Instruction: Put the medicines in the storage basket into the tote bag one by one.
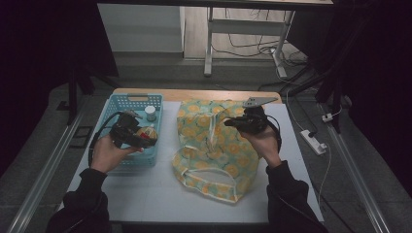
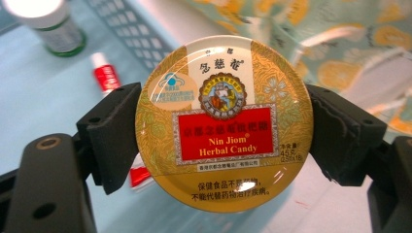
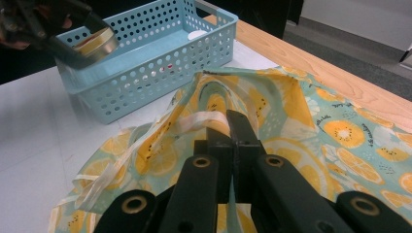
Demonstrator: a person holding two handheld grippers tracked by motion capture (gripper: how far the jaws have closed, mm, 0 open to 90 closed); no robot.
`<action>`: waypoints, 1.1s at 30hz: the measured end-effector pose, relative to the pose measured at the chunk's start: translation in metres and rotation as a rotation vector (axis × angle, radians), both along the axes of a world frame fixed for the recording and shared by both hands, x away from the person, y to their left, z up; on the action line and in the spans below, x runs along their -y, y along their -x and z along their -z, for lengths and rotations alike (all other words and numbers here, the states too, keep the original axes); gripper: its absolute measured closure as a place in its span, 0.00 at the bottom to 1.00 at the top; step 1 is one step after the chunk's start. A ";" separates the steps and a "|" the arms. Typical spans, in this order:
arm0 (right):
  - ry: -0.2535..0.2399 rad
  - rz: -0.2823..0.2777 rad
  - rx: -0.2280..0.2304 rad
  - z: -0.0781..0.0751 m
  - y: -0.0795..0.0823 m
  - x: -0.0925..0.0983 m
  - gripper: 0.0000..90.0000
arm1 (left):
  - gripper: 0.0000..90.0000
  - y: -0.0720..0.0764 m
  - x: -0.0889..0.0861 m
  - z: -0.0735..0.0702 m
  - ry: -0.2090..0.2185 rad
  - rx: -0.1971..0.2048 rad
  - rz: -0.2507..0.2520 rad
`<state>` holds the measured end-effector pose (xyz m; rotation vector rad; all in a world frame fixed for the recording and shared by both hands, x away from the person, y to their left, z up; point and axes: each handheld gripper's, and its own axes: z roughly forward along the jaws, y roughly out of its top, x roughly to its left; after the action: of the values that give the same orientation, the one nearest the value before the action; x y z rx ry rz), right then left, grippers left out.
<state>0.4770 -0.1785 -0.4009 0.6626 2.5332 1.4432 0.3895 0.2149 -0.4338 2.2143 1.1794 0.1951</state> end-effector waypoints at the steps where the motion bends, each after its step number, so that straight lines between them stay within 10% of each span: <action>1: 0.000 0.000 0.000 0.000 0.000 0.000 1.00 | 0.23 0.001 0.003 0.000 0.002 0.000 0.012; 33: -0.008 0.002 0.001 -0.001 0.001 0.001 1.00 | 0.23 0.026 0.107 0.028 0.038 -0.024 0.284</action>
<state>0.4764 -0.1797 -0.4001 0.6645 2.5269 1.4531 0.3639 0.1079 -0.4618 2.3247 0.8595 0.0285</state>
